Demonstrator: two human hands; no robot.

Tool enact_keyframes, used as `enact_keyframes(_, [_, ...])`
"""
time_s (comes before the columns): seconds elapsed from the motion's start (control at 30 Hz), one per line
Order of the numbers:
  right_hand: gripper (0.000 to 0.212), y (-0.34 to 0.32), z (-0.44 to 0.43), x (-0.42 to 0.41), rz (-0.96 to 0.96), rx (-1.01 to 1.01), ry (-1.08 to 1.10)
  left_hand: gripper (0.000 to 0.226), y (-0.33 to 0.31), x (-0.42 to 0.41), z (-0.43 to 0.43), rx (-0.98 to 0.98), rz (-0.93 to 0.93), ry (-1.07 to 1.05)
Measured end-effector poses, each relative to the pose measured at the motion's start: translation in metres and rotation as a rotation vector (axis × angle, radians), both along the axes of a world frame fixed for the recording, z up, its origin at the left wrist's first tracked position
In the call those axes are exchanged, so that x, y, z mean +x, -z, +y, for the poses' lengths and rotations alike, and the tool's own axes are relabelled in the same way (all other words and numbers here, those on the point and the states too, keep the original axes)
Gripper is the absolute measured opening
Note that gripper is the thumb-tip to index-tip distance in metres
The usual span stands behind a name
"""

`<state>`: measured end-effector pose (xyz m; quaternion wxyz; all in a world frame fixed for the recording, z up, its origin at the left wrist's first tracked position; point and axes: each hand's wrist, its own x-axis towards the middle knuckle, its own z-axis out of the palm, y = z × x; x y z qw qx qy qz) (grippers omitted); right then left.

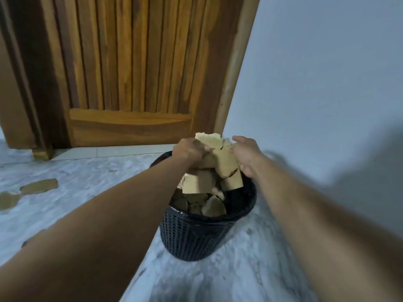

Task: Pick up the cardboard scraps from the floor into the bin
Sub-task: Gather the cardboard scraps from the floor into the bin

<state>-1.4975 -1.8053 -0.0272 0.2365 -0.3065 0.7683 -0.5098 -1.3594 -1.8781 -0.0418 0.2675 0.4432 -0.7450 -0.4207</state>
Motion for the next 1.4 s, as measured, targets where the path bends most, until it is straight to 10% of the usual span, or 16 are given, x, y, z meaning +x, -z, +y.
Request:
enact_keyframes(0.47, [0.05,0.042,-0.051,0.192,0.415,-0.104,-0.385,0.04,0.112,0.221,-0.018,-0.244,0.029,-0.497])
enact_keyframes(0.77, [0.07,0.219,-0.016,0.349,0.538,0.189,-1.068,0.068,0.268,0.43,0.087,-0.108,-0.489,-0.792])
enact_keyframes(0.93, [0.079,0.318,0.042,0.385,0.914,0.47,-1.442,0.098,0.317,0.474,0.153,0.046,-0.839,-0.662])
enact_keyframes(1.4, [0.081,0.337,-0.001,0.503,0.927,0.38,-1.167,0.137,0.318,0.585,0.212,0.293,-0.732,-1.115])
